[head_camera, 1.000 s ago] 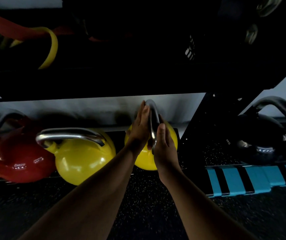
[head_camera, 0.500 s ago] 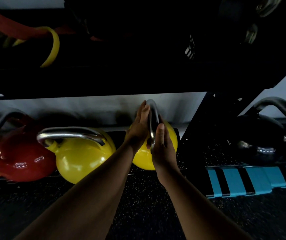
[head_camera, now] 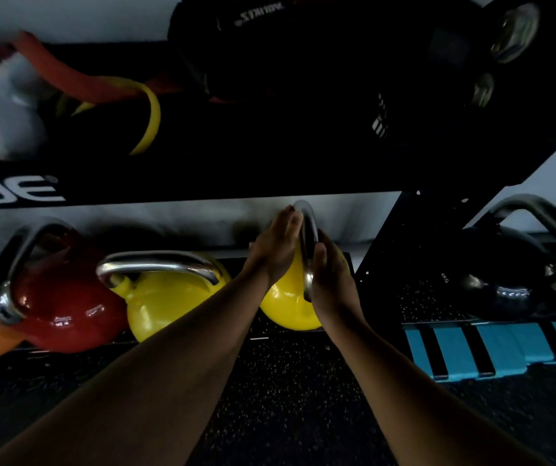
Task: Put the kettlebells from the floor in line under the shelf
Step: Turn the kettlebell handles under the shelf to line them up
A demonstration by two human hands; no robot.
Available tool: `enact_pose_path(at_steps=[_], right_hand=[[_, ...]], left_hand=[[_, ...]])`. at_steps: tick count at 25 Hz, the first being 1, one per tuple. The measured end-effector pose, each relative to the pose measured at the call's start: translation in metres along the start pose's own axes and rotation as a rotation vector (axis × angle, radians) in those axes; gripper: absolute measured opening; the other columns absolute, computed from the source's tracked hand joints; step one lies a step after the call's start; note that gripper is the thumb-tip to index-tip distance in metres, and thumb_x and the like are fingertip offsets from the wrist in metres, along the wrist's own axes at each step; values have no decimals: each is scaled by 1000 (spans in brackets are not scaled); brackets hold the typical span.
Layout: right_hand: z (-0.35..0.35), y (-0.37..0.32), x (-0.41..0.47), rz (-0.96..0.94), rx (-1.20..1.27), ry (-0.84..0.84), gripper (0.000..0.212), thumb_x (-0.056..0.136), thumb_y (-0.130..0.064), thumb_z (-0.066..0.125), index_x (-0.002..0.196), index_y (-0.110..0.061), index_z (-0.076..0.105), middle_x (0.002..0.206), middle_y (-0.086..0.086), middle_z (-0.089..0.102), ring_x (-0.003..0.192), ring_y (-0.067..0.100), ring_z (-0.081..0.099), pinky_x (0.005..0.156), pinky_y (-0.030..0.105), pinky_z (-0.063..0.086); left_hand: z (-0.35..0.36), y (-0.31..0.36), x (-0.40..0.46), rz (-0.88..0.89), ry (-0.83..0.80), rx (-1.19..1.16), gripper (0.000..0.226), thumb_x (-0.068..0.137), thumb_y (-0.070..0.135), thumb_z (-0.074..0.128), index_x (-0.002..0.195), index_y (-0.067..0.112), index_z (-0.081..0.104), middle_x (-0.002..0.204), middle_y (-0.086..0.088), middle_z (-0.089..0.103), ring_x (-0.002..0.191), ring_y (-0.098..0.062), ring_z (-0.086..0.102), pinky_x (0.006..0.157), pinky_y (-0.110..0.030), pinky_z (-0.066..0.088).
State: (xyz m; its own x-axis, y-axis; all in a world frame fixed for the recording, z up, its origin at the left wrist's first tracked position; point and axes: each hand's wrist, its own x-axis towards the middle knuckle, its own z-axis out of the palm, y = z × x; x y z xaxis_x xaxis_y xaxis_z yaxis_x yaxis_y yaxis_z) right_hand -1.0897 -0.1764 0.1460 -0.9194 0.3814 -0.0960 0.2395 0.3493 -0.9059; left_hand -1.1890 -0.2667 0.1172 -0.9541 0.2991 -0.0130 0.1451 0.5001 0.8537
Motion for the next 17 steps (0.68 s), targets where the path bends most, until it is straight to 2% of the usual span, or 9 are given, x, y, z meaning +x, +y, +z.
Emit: enact_pose_path(at_steps=[2, 4, 6, 8, 12, 15, 17], right_hand=[[-13, -7, 3, -75, -285, 20, 47, 102, -43, 27, 147, -32, 32, 144, 7, 45, 129, 27, 41, 100, 41, 38], [-25, -16, 4, -165, -497, 50, 48, 100, -44, 36, 145, -29, 34, 139, 10, 45, 125, 30, 41, 97, 45, 40], [-31, -25, 1, -278, -641, 90, 47, 98, -44, 40, 141, -26, 40, 133, 11, 49, 122, 31, 44, 95, 45, 42], [-27, -31, -1, -388, -734, 88, 50, 95, -44, 41, 141, -23, 42, 131, 12, 50, 125, 33, 43, 101, 48, 41], [1, -44, -6, -454, -787, -37, 60, 89, -49, 44, 144, -24, 40, 151, 15, 36, 144, 35, 22, 117, 52, 23], [38, -62, -26, -568, -696, -30, 58, 85, -51, 46, 135, -23, 51, 139, 13, 47, 137, 35, 29, 111, 55, 32], [64, -67, -30, -586, -661, -112, 62, 85, -54, 44, 135, -18, 51, 134, 13, 51, 130, 35, 38, 107, 52, 37]], left_hand=[[-19, 9, -6, 88, 57, 275, 61, 91, 63, 23, 130, 28, 54, 133, -8, 59, 124, -31, 52, 104, -53, 38], [-40, 20, -19, 188, 137, 488, 43, 96, 46, 38, 121, 20, 62, 122, -10, 65, 114, -32, 56, 102, -47, 37], [-57, 23, -30, 258, 189, 636, 33, 96, 32, 47, 121, 17, 62, 124, -9, 63, 116, -29, 54, 109, -47, 29], [-73, 19, -42, 244, 199, 749, 35, 96, 32, 47, 125, 16, 60, 131, -9, 59, 125, -28, 48, 116, -51, 19], [-110, 3, -69, 148, 292, 850, 43, 98, 40, 44, 133, 17, 55, 148, -13, 44, 142, -32, 28, 117, -54, 12], [-141, -17, -96, -51, 415, 749, 56, 98, 48, 39, 147, 20, 37, 159, -13, 24, 148, -34, 10, 117, -55, 7], [-156, -27, -109, -197, 485, 606, 66, 96, 54, 39, 152, 21, 26, 161, -15, 18, 147, -37, 9, 117, -55, 12]])
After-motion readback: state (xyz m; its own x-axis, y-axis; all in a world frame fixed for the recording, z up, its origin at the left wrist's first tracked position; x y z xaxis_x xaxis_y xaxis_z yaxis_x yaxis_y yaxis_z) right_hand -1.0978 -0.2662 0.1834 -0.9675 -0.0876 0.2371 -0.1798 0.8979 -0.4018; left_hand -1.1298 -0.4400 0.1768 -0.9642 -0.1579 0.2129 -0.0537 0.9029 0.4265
